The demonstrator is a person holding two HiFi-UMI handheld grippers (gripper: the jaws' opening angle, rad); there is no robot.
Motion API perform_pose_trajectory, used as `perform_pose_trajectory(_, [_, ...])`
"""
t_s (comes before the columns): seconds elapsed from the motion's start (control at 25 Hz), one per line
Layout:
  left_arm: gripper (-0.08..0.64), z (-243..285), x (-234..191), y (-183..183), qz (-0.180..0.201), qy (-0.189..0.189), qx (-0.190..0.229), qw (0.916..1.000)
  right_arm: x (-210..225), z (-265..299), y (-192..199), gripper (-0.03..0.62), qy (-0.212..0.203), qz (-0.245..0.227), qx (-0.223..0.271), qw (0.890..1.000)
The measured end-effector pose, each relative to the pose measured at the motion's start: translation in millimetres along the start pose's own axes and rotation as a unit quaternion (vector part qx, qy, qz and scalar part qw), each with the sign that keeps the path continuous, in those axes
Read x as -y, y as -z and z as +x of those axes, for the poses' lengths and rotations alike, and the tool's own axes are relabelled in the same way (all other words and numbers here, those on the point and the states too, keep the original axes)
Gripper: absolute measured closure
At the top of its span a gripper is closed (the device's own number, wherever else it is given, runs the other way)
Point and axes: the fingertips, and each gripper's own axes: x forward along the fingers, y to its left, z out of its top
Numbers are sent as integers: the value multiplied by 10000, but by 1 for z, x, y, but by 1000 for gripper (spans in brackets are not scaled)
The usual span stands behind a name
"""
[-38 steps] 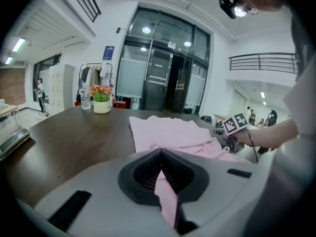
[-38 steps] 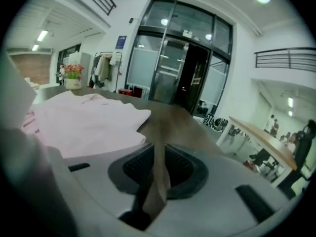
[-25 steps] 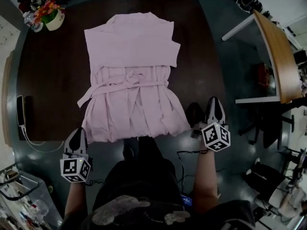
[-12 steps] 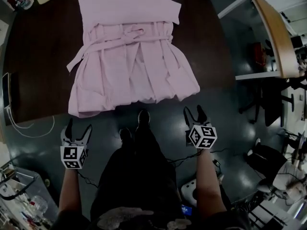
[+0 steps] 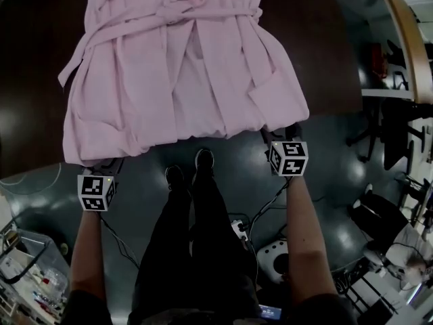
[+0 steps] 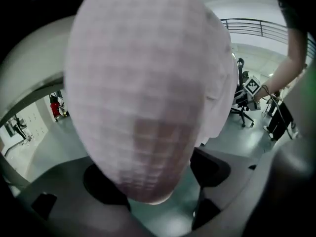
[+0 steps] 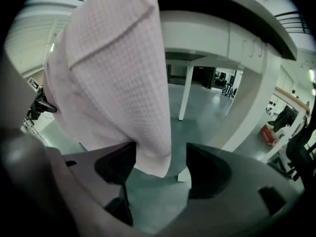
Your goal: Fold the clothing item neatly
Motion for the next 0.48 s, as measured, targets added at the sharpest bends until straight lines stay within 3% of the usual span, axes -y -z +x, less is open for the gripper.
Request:
perform_pose_trajectory(0.16, [179,22,19,7,314,183,-187,9992,-4,16,-14,310,-210,67,271,9994])
perform_pose_trajectory(0.2, [179,24,22,11,280,215,-256,9991,-11,16,-20,332,-317,75,378,9988])
perform_pose_trajectory(0.24, [185,24,24,14,194,216,-312,9991,-17,15,-25,428,-361,54,454,9983])
perform_pose_trajectory(0.28, [247,22,25,15,87,181,-321,9993,-23,11,-29,567,-352,17,507,9981])
perform_pose_trajectory(0.36, [511,13,30,11,-89,108,-280,9995,-36,0,-31,594,-376,43,573,9976])
perform_pose_trajectory(0.48, [529,-12,56,6,-152,486,-302,9982,-61,-34,-24,594,-473,313,601,9966])
